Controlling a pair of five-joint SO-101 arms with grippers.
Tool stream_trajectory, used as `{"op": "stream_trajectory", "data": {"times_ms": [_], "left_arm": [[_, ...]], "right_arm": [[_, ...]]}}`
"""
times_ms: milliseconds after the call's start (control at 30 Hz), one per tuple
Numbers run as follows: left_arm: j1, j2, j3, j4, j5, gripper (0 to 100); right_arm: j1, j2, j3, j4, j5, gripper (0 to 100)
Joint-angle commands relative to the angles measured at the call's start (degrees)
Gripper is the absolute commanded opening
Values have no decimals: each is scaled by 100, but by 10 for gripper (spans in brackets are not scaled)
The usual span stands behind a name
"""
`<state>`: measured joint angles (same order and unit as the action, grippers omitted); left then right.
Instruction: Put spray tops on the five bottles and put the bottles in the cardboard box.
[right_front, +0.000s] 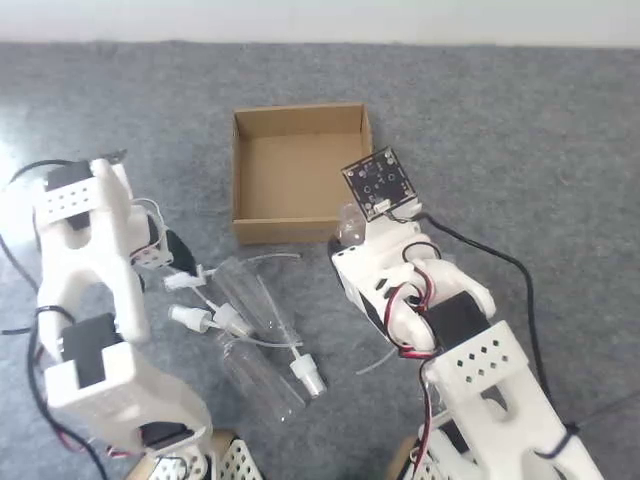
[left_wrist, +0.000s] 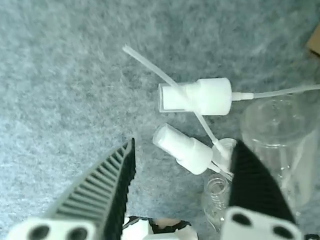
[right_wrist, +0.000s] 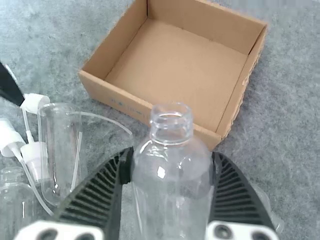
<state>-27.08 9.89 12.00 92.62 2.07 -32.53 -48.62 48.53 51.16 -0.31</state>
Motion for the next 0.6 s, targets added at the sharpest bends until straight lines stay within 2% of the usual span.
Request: {"op": "stream_trajectory", "data": {"times_ms": [0, 567], "left_arm": [[18, -396, -31, -176, -26, 337], [-18, -396, 1437, -2189, -35, 337]], "right_arm": [[75, -171, -79, -110, -9, 129], [75, -171, -79, -110, 0, 129]]}}
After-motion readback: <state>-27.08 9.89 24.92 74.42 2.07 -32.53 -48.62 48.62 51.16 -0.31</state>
